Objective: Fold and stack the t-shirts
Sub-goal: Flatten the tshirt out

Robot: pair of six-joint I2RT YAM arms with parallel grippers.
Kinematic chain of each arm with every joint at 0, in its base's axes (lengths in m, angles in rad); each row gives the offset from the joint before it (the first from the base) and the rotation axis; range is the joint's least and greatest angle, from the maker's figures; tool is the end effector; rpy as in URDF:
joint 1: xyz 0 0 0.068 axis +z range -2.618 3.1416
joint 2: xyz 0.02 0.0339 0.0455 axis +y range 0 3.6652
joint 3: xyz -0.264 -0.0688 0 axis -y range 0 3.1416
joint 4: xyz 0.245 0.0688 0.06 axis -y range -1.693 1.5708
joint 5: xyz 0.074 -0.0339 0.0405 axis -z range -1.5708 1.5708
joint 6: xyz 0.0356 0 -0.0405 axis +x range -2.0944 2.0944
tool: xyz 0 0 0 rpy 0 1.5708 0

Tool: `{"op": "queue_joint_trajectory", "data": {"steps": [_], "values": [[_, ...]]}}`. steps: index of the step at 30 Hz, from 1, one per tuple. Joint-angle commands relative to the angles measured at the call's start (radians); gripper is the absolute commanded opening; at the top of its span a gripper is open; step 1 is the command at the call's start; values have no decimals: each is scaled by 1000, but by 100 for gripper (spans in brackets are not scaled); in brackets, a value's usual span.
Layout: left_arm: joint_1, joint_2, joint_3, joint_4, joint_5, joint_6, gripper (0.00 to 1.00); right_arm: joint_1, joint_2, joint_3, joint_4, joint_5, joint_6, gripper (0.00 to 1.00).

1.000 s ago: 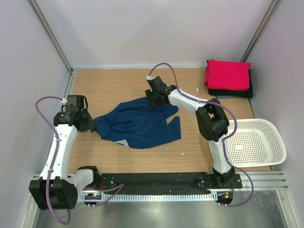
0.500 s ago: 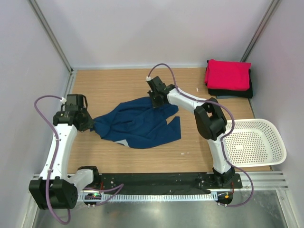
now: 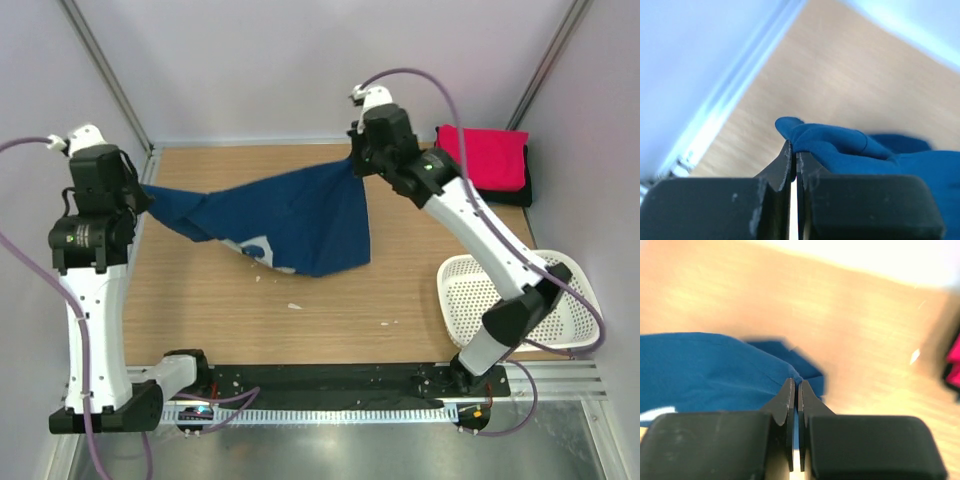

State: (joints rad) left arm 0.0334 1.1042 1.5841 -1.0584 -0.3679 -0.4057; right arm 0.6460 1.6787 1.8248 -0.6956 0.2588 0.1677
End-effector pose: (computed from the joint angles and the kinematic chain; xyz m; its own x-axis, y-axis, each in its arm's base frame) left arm 0.1801 0.0188 0.4570 -0.3710 -0.3809 -0.8469 -0.5208 0.8404 -0.1498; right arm 0.3046 0.2182 0.4144 -0.4792 -0.1592 -0.8631 -0.3324 0.9431 0.0106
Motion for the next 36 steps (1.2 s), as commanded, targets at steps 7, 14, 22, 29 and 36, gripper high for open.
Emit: {"op": "queue_joint_trajectory", "data": {"steps": [7,14,22,29,36], "values": [[5,20,437,-2,-160,169,0,-2,-221,137,10,134,-91,1],[3,-13,675,-12,-112,199,0,6,-375,163,16,195,-195,1],[5,-29,789,-23,-9,243,0,41,-387,295,-117,267,-201,1],[5,84,846,-2,-35,277,0,58,-401,226,-118,431,-203,1],[3,160,622,9,37,251,0,38,-415,-56,16,459,-237,1]]}}
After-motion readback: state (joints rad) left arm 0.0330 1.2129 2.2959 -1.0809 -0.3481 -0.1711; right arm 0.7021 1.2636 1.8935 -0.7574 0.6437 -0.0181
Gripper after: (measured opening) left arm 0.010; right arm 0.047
